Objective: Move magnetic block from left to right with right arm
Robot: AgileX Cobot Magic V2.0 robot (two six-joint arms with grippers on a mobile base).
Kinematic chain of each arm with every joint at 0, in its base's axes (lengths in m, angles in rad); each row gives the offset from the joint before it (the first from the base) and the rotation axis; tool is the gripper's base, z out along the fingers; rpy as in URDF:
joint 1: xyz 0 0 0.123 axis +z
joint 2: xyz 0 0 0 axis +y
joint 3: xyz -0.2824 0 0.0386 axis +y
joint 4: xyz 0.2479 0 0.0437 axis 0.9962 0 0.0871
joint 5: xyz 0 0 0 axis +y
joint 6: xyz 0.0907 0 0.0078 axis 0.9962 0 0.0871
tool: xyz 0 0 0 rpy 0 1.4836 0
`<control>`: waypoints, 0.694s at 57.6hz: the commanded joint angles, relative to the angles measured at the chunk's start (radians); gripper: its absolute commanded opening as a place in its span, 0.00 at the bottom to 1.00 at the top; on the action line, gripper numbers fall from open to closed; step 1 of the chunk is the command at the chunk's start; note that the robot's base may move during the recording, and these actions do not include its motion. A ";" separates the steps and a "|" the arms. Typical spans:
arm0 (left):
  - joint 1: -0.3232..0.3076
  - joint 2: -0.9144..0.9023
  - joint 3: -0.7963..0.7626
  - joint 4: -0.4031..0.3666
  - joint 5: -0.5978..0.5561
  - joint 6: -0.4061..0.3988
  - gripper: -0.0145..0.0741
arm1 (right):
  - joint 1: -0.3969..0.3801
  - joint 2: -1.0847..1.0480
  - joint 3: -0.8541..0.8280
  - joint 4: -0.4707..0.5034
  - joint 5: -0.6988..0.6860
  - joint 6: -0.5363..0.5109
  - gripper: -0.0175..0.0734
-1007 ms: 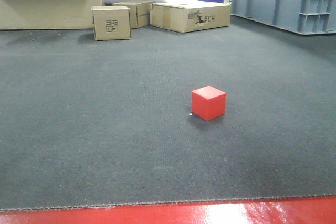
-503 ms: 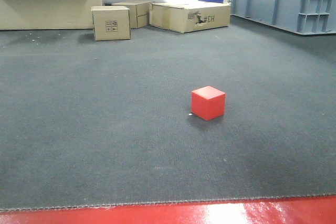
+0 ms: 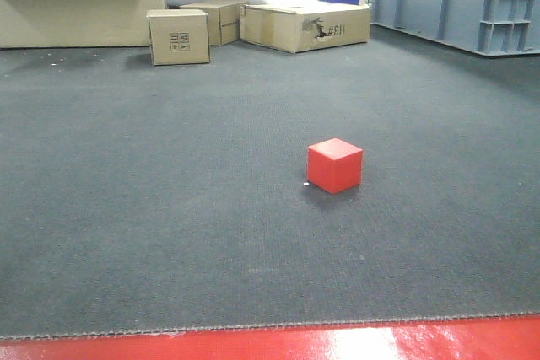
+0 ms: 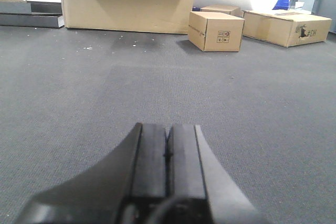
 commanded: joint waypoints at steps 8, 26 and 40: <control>0.001 -0.009 0.008 -0.005 -0.083 -0.006 0.02 | -0.011 -0.130 0.110 0.006 -0.162 -0.011 0.26; 0.001 -0.009 0.008 -0.005 -0.083 -0.006 0.02 | -0.011 -0.139 0.111 0.006 -0.143 -0.011 0.26; 0.001 -0.009 0.008 -0.005 -0.083 -0.006 0.02 | -0.011 -0.139 0.111 0.006 -0.129 -0.011 0.26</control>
